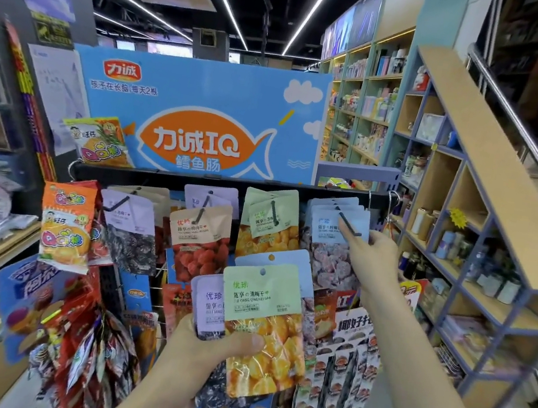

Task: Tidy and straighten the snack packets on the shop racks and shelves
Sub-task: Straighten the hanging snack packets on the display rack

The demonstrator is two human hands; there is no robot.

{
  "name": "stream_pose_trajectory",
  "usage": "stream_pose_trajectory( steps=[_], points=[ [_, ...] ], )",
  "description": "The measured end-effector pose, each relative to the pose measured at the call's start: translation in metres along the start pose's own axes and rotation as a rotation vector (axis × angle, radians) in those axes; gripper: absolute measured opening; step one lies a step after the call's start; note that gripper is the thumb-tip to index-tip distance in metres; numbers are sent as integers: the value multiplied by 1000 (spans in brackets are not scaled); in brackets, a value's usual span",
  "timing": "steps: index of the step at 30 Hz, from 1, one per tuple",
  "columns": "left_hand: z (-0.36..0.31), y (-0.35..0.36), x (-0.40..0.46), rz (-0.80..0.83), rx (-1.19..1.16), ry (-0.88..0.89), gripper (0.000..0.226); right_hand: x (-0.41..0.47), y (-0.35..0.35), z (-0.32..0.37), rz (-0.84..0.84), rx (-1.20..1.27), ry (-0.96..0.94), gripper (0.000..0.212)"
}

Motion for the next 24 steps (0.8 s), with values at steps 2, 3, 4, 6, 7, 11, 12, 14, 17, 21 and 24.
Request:
stream_pose_trajectory(
  steps=[2, 3, 4, 6, 7, 11, 12, 14, 17, 21, 24],
  points=[
    [1, -2, 0, 4, 11, -3, 63, 1, -1, 1, -47, -70, -26, 45],
    [2, -3, 0, 6, 16, -7, 64, -2, -5, 1, -78, -118, -48, 45],
    [3, -3, 1, 18, 12, -15, 64, -9, -11, 1, -133, -161, -79, 45],
    [2, -2, 1, 48, -4, -26, 61, -34, -30, 3, -271, -113, -171, 40],
    [1, -1, 2, 58, 3, -25, 61, -50, -38, 6, -284, -18, -195, 35],
    [8, 2, 5, 80, 34, -25, 58, -108, -29, 8, 272, 232, -38, 21],
    [10, 3, 5, 84, 36, -23, 61, -118, -25, 6, 388, 227, 2, 14],
    [11, 6, 6, 94, 40, -10, 61, -128, -20, -3, 501, 261, 54, 15],
    [12, 10, 5, 114, 37, -6, 61, -132, -18, -6, 471, 263, 80, 23],
    [13, 13, 5, 126, 16, -20, 57, -135, -18, -7, 359, 347, 106, 22],
    [10, 14, 3, 118, -7, -19, 65, -135, -20, -10, 267, 409, 176, 21]
  ],
)
Point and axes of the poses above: each hand's wrist, its own x-axis towards the middle knuckle, its own y-axis out of the palm, z = x × y, the point moved 4 cm from there along x, towards the middle knuckle, and after that the axes turned 8 degrees about -z, right-handed, at the moved point
